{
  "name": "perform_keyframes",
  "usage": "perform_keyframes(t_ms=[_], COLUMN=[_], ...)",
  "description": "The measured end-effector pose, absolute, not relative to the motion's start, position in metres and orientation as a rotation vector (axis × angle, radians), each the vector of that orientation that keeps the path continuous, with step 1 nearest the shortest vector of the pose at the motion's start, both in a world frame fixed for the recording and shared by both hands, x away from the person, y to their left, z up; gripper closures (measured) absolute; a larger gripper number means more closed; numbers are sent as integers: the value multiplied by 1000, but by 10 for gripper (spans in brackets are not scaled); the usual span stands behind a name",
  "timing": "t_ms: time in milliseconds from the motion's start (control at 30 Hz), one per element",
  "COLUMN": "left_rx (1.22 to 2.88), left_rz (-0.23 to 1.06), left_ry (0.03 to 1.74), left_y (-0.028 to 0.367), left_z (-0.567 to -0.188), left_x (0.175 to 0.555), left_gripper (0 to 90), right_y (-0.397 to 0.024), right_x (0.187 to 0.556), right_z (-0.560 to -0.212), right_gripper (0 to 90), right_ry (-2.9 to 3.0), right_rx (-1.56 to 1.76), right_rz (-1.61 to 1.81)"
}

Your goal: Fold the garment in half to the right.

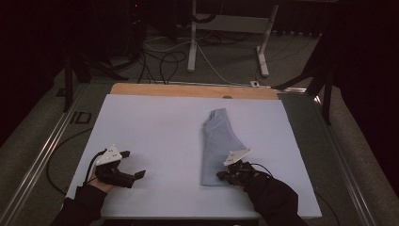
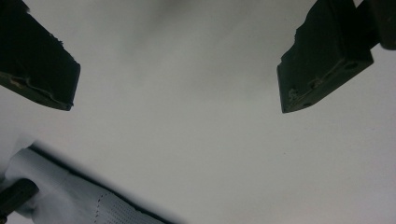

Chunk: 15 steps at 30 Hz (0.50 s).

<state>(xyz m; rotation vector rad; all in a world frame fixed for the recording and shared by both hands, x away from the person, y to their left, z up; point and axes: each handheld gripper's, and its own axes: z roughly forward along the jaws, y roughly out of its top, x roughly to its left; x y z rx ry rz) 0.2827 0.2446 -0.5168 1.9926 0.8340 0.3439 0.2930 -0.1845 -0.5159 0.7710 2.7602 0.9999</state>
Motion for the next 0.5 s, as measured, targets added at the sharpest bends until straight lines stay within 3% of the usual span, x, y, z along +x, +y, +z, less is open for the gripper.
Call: perform_keyframes(t_ms=[500], left_rx=[1986], left_rz=[347], left_ry=[826], left_y=[245], left_z=[-516], left_x=[282], left_gripper=[2], right_y=[-190], right_x=[282], right_z=[-518], right_gripper=[900], right_ry=[2760], right_rx=[768], right_rz=[1036])
